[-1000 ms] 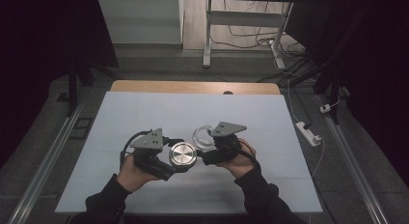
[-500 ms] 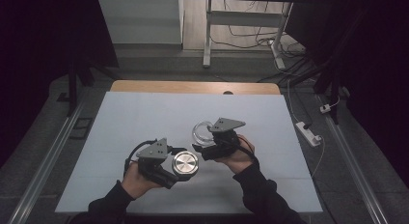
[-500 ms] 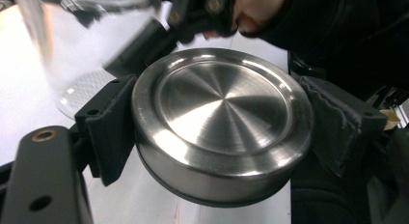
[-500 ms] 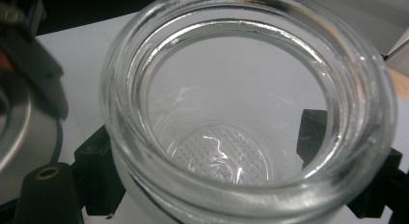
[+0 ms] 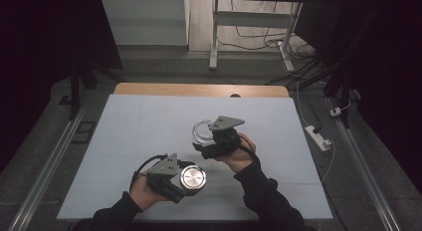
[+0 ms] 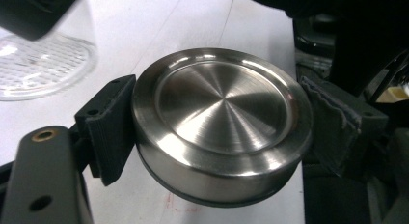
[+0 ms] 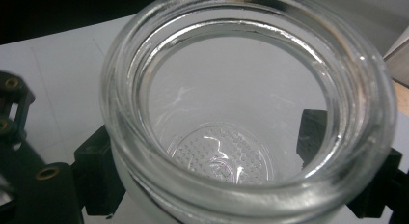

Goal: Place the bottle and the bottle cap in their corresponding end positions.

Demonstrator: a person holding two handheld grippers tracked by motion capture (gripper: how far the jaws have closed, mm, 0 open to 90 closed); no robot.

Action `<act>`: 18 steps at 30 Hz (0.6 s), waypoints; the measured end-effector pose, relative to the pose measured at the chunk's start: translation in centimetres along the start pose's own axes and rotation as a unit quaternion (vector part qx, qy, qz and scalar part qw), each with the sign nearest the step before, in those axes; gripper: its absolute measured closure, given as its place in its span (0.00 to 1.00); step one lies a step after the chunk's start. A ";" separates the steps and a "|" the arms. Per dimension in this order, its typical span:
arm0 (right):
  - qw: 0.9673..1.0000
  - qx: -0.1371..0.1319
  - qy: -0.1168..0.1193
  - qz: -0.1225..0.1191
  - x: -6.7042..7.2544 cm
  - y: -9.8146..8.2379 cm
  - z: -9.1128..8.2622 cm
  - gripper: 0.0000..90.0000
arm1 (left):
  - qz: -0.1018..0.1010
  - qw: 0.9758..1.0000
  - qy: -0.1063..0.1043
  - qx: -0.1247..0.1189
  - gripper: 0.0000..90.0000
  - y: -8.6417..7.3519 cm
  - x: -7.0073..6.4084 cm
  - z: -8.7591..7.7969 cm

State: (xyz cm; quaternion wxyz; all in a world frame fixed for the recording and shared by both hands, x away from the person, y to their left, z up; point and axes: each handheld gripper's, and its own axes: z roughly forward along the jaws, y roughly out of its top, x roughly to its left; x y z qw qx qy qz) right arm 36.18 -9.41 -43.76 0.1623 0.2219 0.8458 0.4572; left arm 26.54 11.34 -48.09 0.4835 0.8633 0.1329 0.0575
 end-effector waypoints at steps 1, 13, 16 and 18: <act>1.000 0.002 -0.001 0.001 -0.1 0.0 0.1 0.17 | 0.000 1.000 -0.001 0.004 0.21 -0.1 0.0 0.2; 1.000 0.008 -0.014 0.005 -1.1 0.0 1.8 0.17 | 0.020 0.999 -0.008 0.043 0.21 -0.8 0.2 3.0; 1.000 0.009 -0.017 0.005 -1.4 -0.1 2.2 0.17 | 0.022 0.999 -0.009 0.049 0.21 -0.9 0.3 3.7; 1.000 0.011 -0.020 0.007 -1.5 -0.3 2.4 0.17 | 0.022 0.998 -0.011 0.052 0.21 -1.0 0.5 4.1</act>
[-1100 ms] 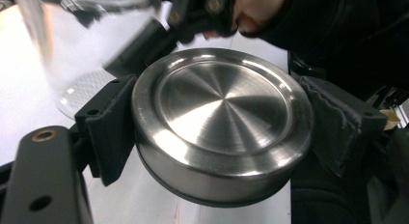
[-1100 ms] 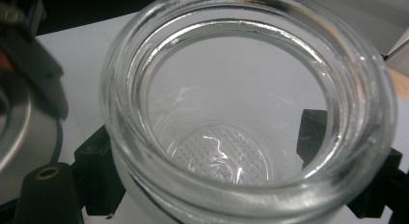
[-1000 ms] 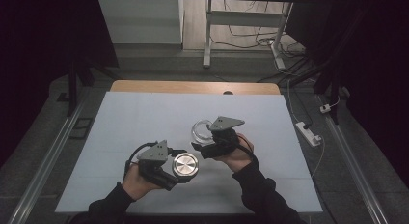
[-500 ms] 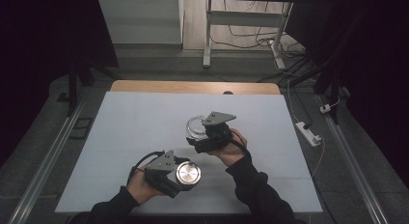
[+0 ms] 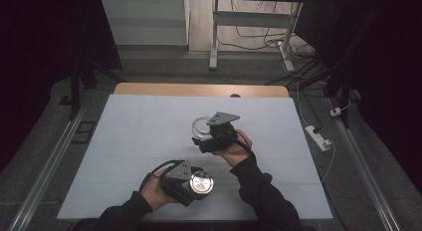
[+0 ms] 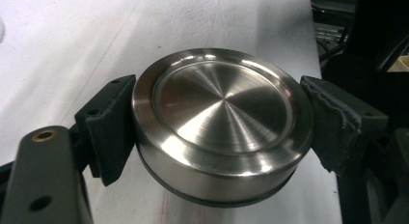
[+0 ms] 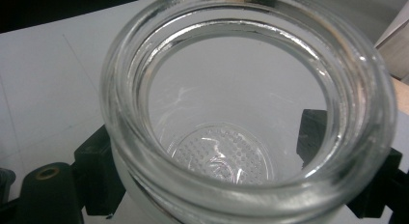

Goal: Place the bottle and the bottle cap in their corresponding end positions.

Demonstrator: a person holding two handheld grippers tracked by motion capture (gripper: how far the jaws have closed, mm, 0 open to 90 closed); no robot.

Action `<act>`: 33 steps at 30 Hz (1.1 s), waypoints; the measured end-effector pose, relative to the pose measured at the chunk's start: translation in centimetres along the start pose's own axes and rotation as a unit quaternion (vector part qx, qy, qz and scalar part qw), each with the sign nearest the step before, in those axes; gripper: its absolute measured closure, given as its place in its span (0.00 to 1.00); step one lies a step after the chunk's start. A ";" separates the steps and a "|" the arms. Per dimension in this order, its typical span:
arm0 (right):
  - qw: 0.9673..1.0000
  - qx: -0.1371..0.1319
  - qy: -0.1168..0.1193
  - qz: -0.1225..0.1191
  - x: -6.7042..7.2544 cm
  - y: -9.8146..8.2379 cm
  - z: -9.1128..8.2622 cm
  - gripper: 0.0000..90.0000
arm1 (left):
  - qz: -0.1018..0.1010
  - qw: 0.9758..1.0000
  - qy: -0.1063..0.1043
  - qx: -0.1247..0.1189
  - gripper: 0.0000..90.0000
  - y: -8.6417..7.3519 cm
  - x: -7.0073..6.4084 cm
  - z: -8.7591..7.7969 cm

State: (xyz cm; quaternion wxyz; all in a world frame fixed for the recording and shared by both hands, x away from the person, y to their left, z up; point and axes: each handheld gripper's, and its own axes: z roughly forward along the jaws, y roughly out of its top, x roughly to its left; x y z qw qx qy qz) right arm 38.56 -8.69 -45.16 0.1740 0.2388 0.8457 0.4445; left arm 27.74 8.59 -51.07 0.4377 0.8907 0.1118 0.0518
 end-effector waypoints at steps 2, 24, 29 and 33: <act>1.000 0.001 -0.001 0.000 -0.1 -0.1 0.1 0.17 | -0.002 1.000 0.002 0.002 0.21 0.0 0.1 0.2; 1.000 0.014 -0.014 0.008 -1.1 -1.7 1.8 0.17 | -0.011 0.996 -0.001 0.091 0.20 -0.3 1.0 3.2; 1.000 0.016 -0.012 0.015 -1.2 -2.0 2.1 0.17 | -0.016 0.995 0.001 0.098 0.20 -0.3 1.0 3.3; 1.000 0.022 -0.012 0.015 -1.1 -2.3 2.5 0.17 | -0.019 0.995 0.004 0.093 0.15 -0.3 1.2 3.1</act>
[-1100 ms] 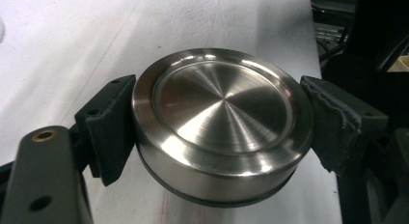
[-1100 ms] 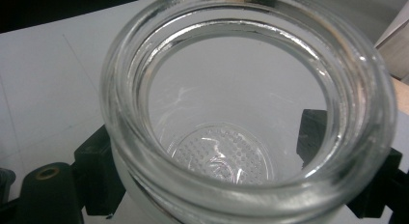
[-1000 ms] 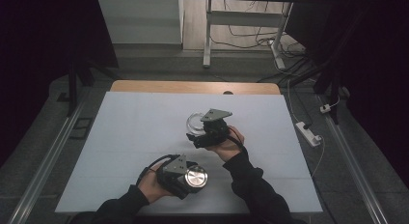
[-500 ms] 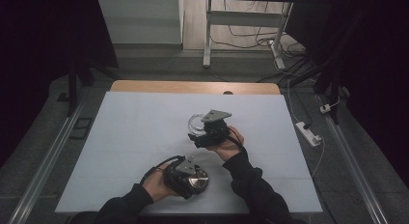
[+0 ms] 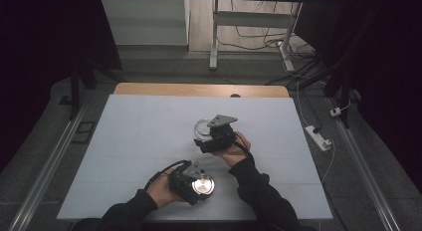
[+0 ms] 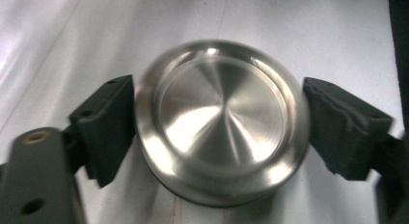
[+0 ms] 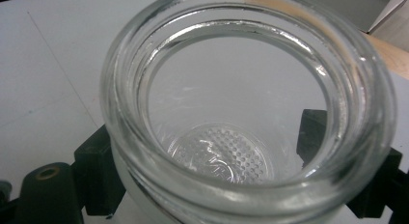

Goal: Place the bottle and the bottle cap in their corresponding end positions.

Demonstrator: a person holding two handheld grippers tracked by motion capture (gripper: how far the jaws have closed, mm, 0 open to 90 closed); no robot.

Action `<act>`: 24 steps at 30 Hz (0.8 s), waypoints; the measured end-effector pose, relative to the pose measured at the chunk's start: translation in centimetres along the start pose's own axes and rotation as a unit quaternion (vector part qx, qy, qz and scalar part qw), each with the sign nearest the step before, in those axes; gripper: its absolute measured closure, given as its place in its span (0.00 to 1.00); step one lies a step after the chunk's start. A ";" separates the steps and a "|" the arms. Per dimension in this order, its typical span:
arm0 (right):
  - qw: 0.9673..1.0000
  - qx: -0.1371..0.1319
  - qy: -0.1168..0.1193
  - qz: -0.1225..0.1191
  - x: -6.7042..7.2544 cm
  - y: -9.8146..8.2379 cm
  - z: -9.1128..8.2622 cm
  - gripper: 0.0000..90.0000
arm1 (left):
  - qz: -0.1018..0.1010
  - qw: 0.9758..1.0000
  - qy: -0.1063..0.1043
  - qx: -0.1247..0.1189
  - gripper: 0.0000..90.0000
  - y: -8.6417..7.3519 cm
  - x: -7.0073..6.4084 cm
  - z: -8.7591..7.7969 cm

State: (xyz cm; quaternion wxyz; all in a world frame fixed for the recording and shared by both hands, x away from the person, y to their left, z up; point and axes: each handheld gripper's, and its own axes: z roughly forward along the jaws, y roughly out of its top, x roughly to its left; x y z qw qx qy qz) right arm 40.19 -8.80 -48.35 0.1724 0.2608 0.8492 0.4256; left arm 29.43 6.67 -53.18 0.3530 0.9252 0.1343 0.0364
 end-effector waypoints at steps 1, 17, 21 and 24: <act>1.000 0.000 0.000 0.000 0.0 0.0 0.0 0.17 | 0.000 1.000 0.000 0.000 0.14 0.0 0.0 0.0; 1.000 0.013 0.000 0.003 0.0 -0.9 1.0 0.17 | -0.027 0.998 -0.012 -0.063 0.06 -0.9 1.1 -2.0; 1.000 0.019 0.001 0.003 0.1 -1.2 1.3 0.17 | -0.033 0.997 -0.011 -0.074 0.04 -1.2 1.2 -2.2; 1.000 0.021 0.004 0.001 0.1 -1.4 1.4 0.17 | -0.036 0.996 -0.009 -0.081 0.03 -1.3 1.2 -2.5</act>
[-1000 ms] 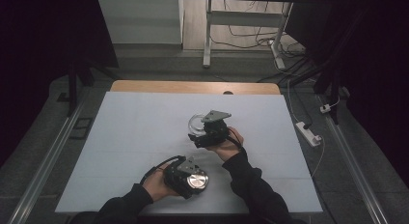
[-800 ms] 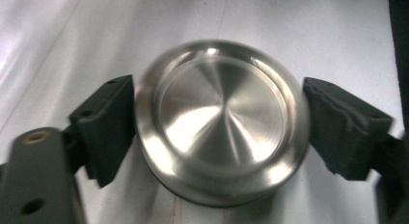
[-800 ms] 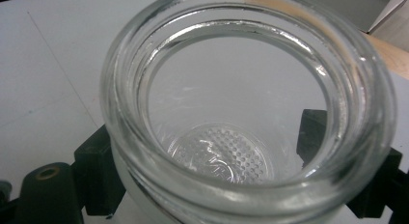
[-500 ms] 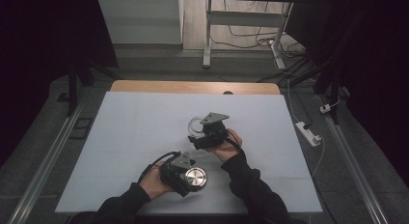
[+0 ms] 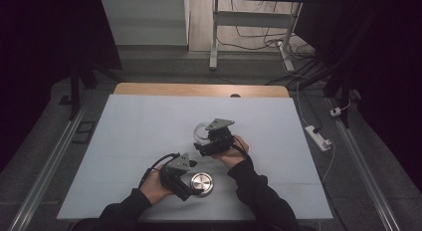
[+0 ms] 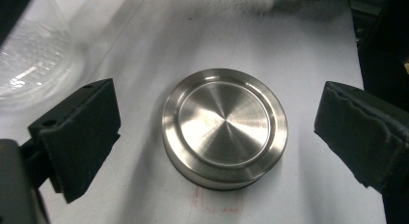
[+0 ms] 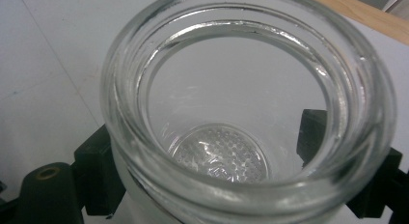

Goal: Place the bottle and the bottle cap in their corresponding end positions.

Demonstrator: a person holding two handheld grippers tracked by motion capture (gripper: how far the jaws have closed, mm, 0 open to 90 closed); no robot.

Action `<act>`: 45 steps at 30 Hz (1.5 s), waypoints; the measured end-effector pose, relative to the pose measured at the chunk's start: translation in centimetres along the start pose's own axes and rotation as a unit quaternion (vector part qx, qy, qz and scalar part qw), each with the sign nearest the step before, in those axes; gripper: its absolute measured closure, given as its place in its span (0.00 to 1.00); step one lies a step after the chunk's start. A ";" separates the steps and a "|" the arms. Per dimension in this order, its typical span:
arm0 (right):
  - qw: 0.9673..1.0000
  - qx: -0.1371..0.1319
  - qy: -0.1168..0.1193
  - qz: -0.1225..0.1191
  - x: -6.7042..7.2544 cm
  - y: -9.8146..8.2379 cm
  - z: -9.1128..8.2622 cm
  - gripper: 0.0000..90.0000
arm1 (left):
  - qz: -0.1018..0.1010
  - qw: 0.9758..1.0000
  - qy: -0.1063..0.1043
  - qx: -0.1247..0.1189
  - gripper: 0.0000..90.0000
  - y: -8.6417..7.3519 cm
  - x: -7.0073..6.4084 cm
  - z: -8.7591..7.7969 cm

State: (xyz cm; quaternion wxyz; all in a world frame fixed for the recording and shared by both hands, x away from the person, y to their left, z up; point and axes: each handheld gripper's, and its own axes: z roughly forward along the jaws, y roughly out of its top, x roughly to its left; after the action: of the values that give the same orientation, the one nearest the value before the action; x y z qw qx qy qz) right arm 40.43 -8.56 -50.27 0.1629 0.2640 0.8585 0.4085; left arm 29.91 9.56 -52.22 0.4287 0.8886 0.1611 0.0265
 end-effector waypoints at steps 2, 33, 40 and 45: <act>1.000 0.000 0.003 -0.001 0.1 -0.1 0.1 0.17 | 0.003 1.000 0.000 -0.002 0.03 0.0 0.1 -0.2; 1.000 0.011 0.015 0.008 0.1 -0.7 0.8 0.14 | -0.018 0.999 0.007 -0.030 0.02 -0.5 0.7 -1.4; 1.000 0.023 0.018 0.008 0.1 -0.8 0.9 0.04 | -0.029 0.999 0.015 -0.029 0.02 -0.6 0.9 -1.7; 1.000 0.012 0.023 0.014 0.0 -0.5 0.3 0.02 | -0.037 0.999 0.020 -0.032 0.02 -0.7 1.0 -2.0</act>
State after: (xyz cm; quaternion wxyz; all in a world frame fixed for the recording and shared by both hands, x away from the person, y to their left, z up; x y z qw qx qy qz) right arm 40.44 -8.63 -50.85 0.1344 0.2683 0.8630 0.4064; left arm 30.27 11.82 -51.59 0.4542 0.8672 0.2014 0.0340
